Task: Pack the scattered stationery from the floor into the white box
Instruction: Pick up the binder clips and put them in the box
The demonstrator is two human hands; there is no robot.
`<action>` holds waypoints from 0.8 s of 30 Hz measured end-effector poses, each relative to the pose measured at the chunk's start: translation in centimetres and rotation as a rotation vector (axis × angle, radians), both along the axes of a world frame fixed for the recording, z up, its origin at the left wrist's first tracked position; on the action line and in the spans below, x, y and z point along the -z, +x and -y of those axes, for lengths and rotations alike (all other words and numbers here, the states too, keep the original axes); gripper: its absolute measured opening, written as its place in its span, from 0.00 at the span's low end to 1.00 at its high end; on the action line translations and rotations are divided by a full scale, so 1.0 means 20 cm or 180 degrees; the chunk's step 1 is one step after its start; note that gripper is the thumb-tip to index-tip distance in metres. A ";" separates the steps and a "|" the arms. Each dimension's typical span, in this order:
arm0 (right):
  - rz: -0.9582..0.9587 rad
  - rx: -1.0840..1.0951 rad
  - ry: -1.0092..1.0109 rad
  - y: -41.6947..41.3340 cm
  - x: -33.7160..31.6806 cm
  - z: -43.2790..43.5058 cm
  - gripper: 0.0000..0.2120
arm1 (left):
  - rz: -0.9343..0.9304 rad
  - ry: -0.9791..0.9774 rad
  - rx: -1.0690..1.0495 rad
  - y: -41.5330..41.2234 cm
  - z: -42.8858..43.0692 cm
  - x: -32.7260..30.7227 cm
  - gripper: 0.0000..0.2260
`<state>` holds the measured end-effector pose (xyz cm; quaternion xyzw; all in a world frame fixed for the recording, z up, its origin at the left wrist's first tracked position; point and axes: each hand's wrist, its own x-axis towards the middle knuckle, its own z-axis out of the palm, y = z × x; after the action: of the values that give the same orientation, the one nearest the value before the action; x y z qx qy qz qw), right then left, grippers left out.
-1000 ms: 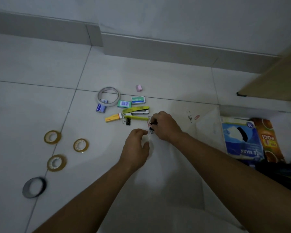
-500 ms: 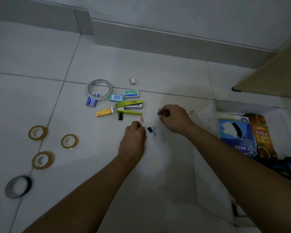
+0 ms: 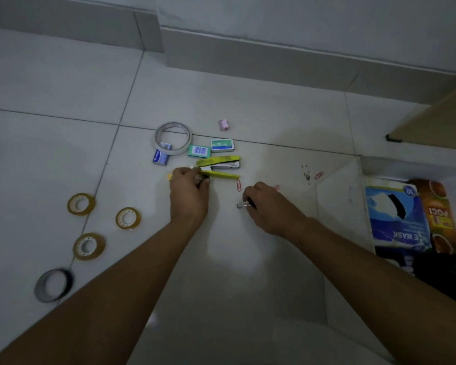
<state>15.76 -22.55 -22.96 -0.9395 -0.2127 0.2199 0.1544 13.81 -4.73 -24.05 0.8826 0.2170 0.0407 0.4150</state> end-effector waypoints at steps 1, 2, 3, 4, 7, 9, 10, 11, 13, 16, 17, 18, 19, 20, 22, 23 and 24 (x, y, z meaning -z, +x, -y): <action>0.0018 -0.0006 -0.0041 0.00 0.00 0.00 0.05 | -0.0078 0.0058 0.0096 0.01 0.00 0.02 0.08; 0.0022 0.0002 -0.0069 0.00 0.00 0.00 0.06 | -0.0129 0.0016 0.0121 0.01 0.00 0.03 0.08; 0.0020 0.0034 -0.0064 0.01 -0.01 0.00 0.06 | -0.0160 -0.0081 0.0100 0.00 0.00 0.04 0.09; 0.0025 0.0093 -0.0025 0.01 -0.01 0.00 0.07 | -0.0187 -0.0136 0.0064 0.00 0.00 0.03 0.10; 0.0108 0.0398 0.0254 0.02 -0.02 0.01 0.08 | -0.0209 -0.0075 0.0019 -0.02 0.00 0.03 0.12; 0.0165 0.0678 0.0462 0.02 -0.03 0.02 0.08 | -0.0246 -0.0117 0.0006 -0.03 -0.01 0.03 0.08; 0.0167 0.0853 0.0562 0.02 -0.04 0.02 0.08 | -0.0266 -0.0159 -0.0024 -0.03 -0.02 0.03 0.07; 0.0132 0.1035 0.0655 0.01 -0.05 0.02 0.08 | -0.0286 -0.0201 -0.0068 -0.02 -0.02 0.03 0.08; -0.0058 0.1403 0.0824 0.01 -0.05 0.02 0.09 | -0.0314 -0.0291 -0.0090 -0.02 -0.02 0.02 0.09; -0.0400 0.1887 0.1126 0.00 -0.06 0.02 0.08 | -0.0358 -0.0651 0.0080 -0.06 0.00 -0.01 0.09; -0.0479 0.2057 0.1275 0.00 -0.07 0.03 0.07 | -0.0364 -0.0842 0.0177 -0.09 0.02 -0.02 0.09; -0.0536 0.2224 0.1429 -0.01 -0.09 0.04 0.07 | -0.0369 -0.1027 0.0304 -0.12 0.05 -0.04 0.08; -0.0573 0.2282 0.1553 -0.01 -0.11 0.04 0.07 | -0.0362 -0.1151 0.0398 -0.17 0.07 -0.06 0.07; -0.0550 0.2258 0.1613 -0.02 -0.14 0.03 0.07 | -0.0346 -0.1234 0.0482 -0.21 0.08 -0.08 0.06; -0.0337 0.2117 0.1602 -0.06 -0.20 0.06 0.09 | -0.0307 -0.1375 0.0659 -0.28 0.15 -0.14 0.05; -0.0236 0.1980 0.1569 -0.08 -0.24 0.08 0.10 | -0.0298 -0.1431 0.0709 -0.31 0.18 -0.18 0.05; -0.0160 0.1835 0.1524 -0.10 -0.28 0.10 0.11 | -0.0316 -0.1501 0.0745 -0.33 0.21 -0.21 0.05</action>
<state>13.71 -24.58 -17.32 -0.8924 0.0190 0.1344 0.4304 7.30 -9.01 -19.81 0.7815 0.1370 -0.1026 0.6000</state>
